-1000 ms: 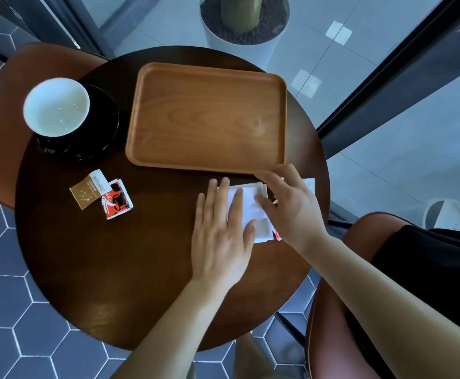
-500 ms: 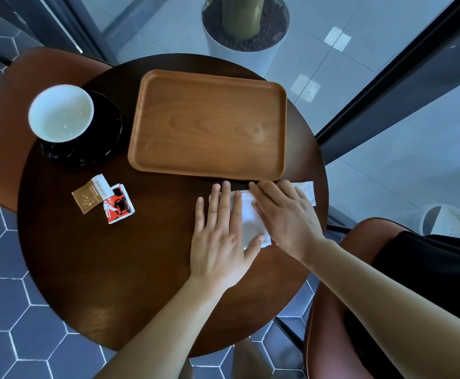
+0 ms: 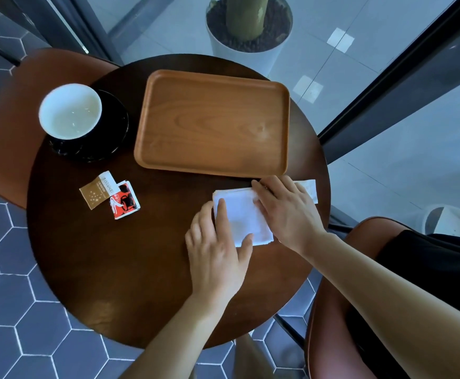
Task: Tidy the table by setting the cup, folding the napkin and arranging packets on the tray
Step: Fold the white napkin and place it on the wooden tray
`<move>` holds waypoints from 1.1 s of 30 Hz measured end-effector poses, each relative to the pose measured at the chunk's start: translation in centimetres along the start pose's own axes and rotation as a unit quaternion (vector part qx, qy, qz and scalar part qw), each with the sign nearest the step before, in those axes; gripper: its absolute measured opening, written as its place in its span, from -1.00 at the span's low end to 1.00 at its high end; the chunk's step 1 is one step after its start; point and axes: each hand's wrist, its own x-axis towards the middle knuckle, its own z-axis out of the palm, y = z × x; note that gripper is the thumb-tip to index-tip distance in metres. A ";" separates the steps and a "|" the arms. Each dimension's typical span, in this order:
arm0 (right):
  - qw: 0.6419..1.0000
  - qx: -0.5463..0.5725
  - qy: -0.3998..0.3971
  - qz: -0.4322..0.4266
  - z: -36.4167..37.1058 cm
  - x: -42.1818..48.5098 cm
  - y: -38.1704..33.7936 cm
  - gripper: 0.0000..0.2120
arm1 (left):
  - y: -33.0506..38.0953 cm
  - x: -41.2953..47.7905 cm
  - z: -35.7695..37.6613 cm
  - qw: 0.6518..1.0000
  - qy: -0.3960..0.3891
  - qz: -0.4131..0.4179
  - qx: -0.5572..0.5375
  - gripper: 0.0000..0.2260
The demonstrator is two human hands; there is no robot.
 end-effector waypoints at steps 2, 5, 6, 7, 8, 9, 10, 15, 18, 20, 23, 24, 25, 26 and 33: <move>1.000 -0.002 -0.001 0.002 -0.2 0.3 -0.3 -0.68 | 0.2 -0.7 -0.6 0.998 0.007 -0.045 -0.053 -0.34; 1.000 -0.006 -0.014 0.014 -0.7 0.7 -0.8 -0.68 | 0.6 -0.6 -1.5 0.990 -0.020 -0.093 -0.106 -0.36; 0.999 -0.010 -0.025 0.019 -0.9 0.8 -0.9 -0.68 | 0.7 -0.3 -1.8 0.985 -0.037 -0.118 -0.118 -0.37; 0.999 -0.014 -0.037 0.024 -1.0 1.0 -1.0 -0.69 | 0.7 0.1 -1.9 0.980 -0.055 -0.144 -0.126 -0.38; 0.998 -0.015 -0.047 0.028 -1.2 1.1 -1.1 -0.70 | 0.7 0.5 -2.0 0.974 -0.067 -0.168 -0.134 -0.41; 0.998 -0.015 -0.057 0.031 -1.3 1.2 -1.1 -0.70 | 0.6 0.9 -2.0 0.970 -0.072 -0.185 -0.142 -0.45; 0.997 -0.013 -0.064 0.033 -1.3 1.3 -1.2 -0.70 | 0.5 1.3 -2.1 0.966 -0.071 -0.195 -0.154 -0.51; 0.995 0.015 -0.083 0.058 -1.2 1.3 -1.2 -0.66 | 1.2 1.6 -2.4 0.953 -0.025 -0.183 -0.240 -0.73; 0.993 0.062 -0.072 0.072 -1.3 1.3 -0.7 -0.74 | 1.3 1.6 -2.2 0.943 0.000 -0.157 -0.292 -0.70; 0.986 0.110 -0.071 0.103 -1.5 1.5 -0.3 -0.78 | 1.1 1.8 -2.4 0.929 -0.008 -0.160 -0.335 -0.69; 0.977 0.147 -0.074 0.134 -2.0 1.5 0.5 -0.86 | 0.9 2.1 -2.8 0.899 -0.015 -0.166 -0.406 -0.67; 0.975 0.152 -0.073 0.141 -2.3 1.4 0.7 -0.87 | 0.9 2.2 -3.1 0.887 -0.013 -0.174 -0.428 -0.65; 0.973 0.161 -0.072 0.149 -2.6 1.3 0.9 -0.88 | 0.9 2.4 -3.4 0.873 -0.013 -0.186 -0.451 -0.63; 0.970 0.174 -0.071 0.154 -3.0 1.2 1.0 -0.88 | 0.9 2.7 -3.7 0.857 -0.012 -0.200 -0.475 -0.62; 0.911 0.338 -0.078 0.222 -5.4 0.9 0.5 -0.80 | 0.3 4.7 -6.1 0.748 0.015 -0.262 -0.610 -0.65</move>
